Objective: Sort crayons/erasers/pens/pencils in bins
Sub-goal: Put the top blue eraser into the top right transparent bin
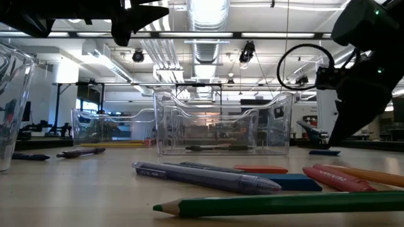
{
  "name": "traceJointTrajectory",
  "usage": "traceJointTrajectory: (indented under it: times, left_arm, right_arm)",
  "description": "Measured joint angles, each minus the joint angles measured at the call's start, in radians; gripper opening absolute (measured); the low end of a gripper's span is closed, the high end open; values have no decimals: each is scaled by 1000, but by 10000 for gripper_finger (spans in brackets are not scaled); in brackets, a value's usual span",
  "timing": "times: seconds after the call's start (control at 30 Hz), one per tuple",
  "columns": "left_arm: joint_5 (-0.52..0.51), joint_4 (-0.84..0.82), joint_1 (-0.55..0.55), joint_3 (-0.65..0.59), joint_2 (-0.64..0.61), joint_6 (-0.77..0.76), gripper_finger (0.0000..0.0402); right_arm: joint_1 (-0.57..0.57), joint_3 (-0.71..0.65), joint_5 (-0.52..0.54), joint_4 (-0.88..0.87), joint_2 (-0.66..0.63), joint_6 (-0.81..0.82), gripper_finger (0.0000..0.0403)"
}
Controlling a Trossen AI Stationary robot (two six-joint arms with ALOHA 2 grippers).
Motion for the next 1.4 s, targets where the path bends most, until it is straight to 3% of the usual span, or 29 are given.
traceJointTrajectory:
  times: [0.4,0.93,1.13,1.27,1.4]
  left_arm:
    - [0,-2,0,0,0,0,178]
    - [0,-2,0,0,0,0,178]
    - [0,-2,0,0,0,0,178]
    - [0,-2,0,0,0,0,178]
    - [0,-2,0,0,0,0,178]
  right_arm:
    - [0,157,4,-168,0,-59,29]
    - [10,329,6,-169,0,-228,8]
    - [11,335,8,-164,0,-209,10]
    - [11,335,-28,-171,0,-213,34]
    - [12,335,-83,-172,1,-214,89]
